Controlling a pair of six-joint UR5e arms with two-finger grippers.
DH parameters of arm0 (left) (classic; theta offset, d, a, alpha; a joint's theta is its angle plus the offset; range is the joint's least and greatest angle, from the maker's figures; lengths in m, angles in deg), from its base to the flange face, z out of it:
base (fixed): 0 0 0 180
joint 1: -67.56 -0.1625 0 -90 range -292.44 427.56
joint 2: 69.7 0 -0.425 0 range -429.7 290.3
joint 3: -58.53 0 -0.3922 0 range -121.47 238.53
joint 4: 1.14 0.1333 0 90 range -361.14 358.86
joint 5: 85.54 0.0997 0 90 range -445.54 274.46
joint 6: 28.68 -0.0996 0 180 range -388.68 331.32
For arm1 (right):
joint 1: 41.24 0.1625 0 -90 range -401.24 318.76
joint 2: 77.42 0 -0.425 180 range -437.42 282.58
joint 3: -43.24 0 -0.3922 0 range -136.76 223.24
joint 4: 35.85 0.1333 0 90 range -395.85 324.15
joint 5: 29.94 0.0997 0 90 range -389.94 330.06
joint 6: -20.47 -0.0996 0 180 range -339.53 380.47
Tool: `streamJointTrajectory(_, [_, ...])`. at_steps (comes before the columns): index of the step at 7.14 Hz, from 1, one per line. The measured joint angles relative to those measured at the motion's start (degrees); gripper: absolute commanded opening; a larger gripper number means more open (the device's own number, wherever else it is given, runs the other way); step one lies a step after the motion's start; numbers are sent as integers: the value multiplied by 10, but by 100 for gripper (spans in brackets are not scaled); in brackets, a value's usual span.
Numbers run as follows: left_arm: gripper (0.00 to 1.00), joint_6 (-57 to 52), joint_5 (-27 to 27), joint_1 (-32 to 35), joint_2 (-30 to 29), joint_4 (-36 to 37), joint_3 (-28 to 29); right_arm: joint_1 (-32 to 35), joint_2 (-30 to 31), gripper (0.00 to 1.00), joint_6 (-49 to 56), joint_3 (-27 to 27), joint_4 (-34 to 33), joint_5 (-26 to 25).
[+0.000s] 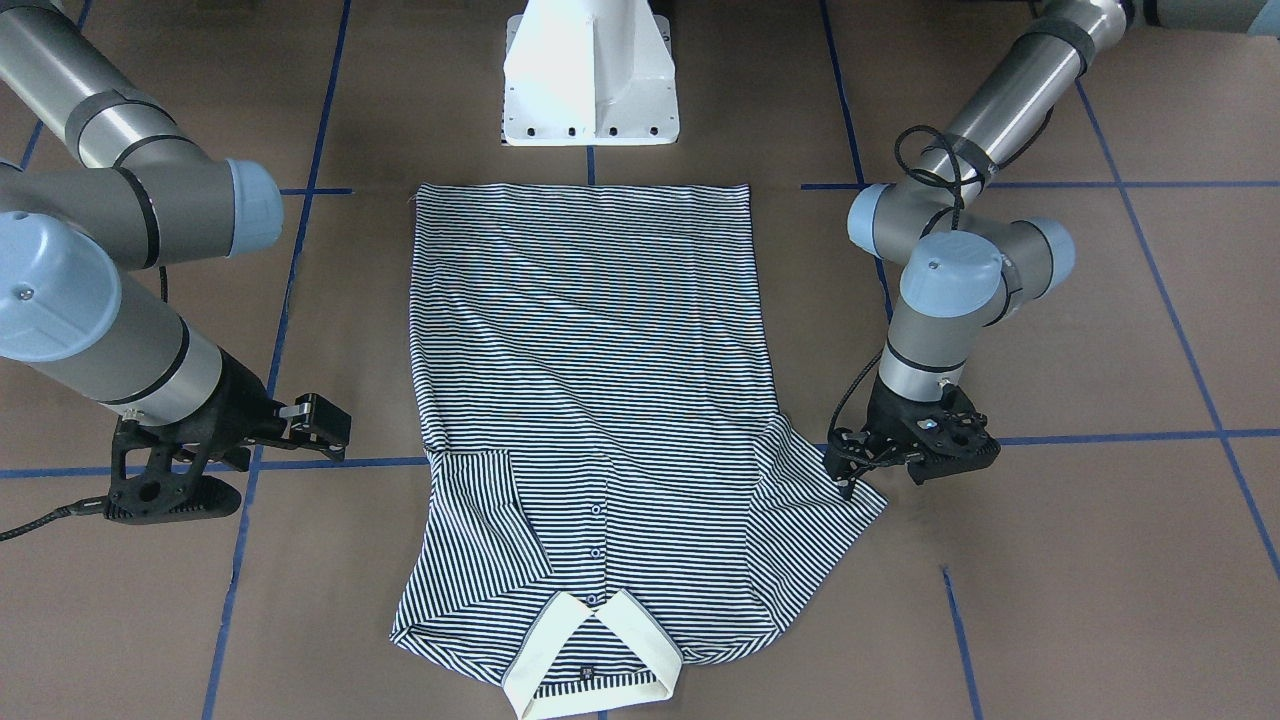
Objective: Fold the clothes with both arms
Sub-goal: 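Release the sleeve and raise the right gripper while the left arm approaches the other sleeve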
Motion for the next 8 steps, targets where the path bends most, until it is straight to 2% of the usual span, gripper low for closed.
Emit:
streamJointTrajectory(2, [96, 1, 1, -1, -8, -11, 16, 1, 2, 100, 2, 1, 0, -1])
streamJointTrajectory(3, [88, 1, 1, -1, -10, -12, 20, 1, 3, 100, 2, 1, 0, -1])
streamJointTrajectory(4, [75, 1, 1, -1, -11, -13, 22, 1, 3, 100, 2, 0, 0, -2])
streamJointTrajectory(8, [2, -1, 1, -1, -18, -12, 25, 1, 4, 100, 3, -3, 2, -4])
